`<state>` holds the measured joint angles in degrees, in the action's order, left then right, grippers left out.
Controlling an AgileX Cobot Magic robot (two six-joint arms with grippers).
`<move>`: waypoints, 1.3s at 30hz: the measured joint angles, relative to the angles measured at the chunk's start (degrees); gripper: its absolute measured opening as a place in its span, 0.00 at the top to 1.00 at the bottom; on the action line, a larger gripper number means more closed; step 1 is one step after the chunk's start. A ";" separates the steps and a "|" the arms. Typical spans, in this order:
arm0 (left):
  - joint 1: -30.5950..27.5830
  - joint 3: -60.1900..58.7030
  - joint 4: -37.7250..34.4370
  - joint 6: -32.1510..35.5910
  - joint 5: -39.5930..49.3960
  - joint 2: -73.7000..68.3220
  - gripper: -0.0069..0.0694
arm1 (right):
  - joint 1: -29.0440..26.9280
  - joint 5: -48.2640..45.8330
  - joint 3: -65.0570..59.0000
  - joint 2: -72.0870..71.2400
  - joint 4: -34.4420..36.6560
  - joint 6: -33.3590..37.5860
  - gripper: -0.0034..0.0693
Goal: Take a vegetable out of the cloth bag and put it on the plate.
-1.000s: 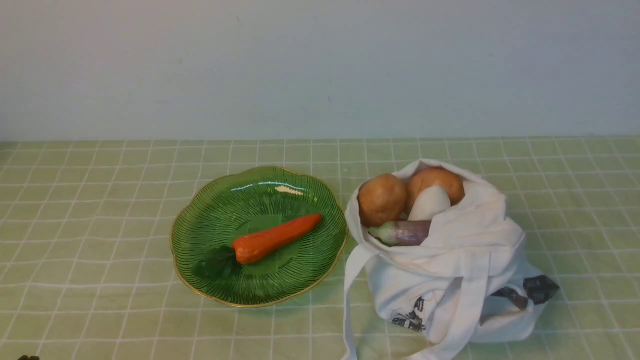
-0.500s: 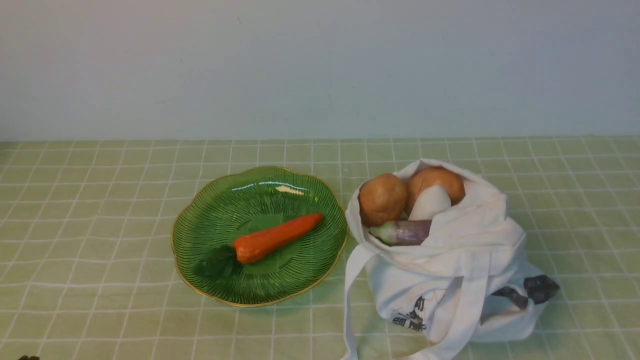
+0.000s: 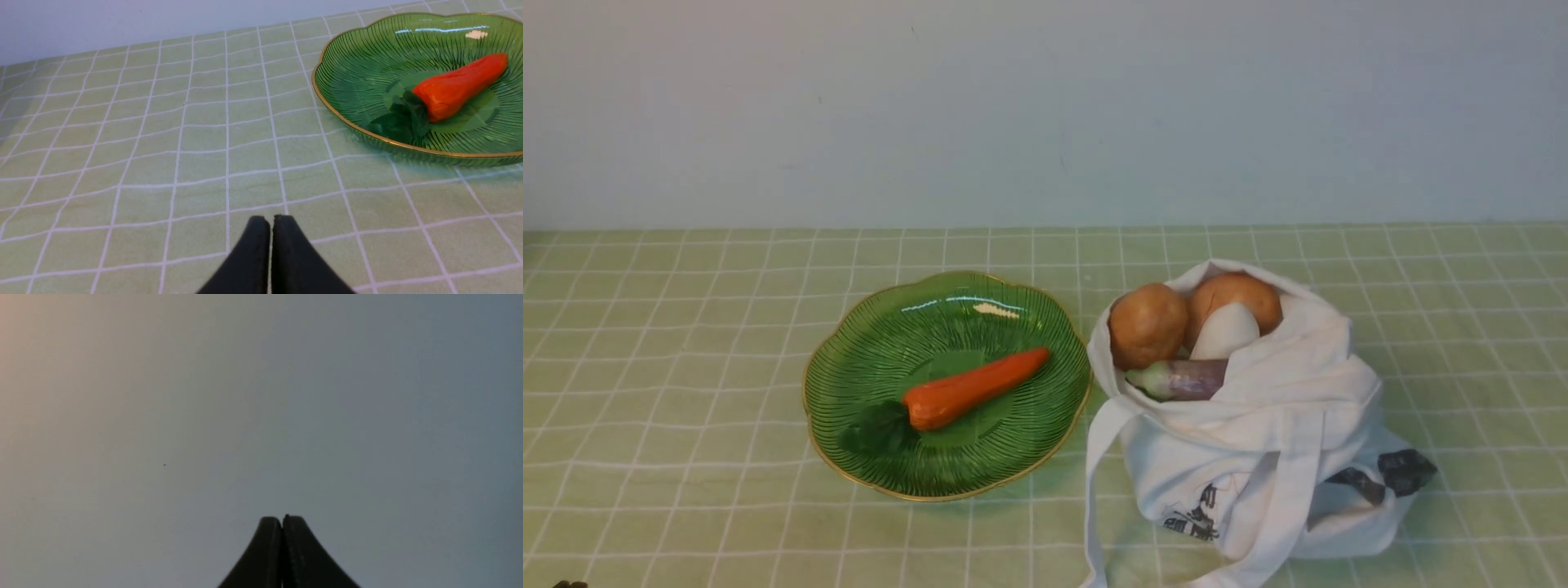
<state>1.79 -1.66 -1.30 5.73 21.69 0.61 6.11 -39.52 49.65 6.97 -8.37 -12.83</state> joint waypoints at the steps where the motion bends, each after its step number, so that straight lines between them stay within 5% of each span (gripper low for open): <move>1: 0.00 0.00 0.00 0.00 0.00 0.00 0.92 | 0.00 0.00 -0.10 0.00 0.00 0.15 0.97; 9: 0.00 0.00 0.00 0.00 0.00 0.00 0.92 | -2.30 9.54 -15.09 0.00 0.06 7.27 0.97; 22: 0.00 0.00 0.00 0.00 0.00 0.00 0.92 | -6.96 22.68 -49.93 -6.97 1.00 7.35 0.97; 39: 0.00 0.00 0.00 0.00 0.00 0.00 0.92 | -7.42 18.07 -51.02 -7.58 1.29 5.46 0.97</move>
<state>1.79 -1.66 -1.30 5.73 21.69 0.61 -1.31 -21.45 -1.37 -0.61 -7.08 -7.37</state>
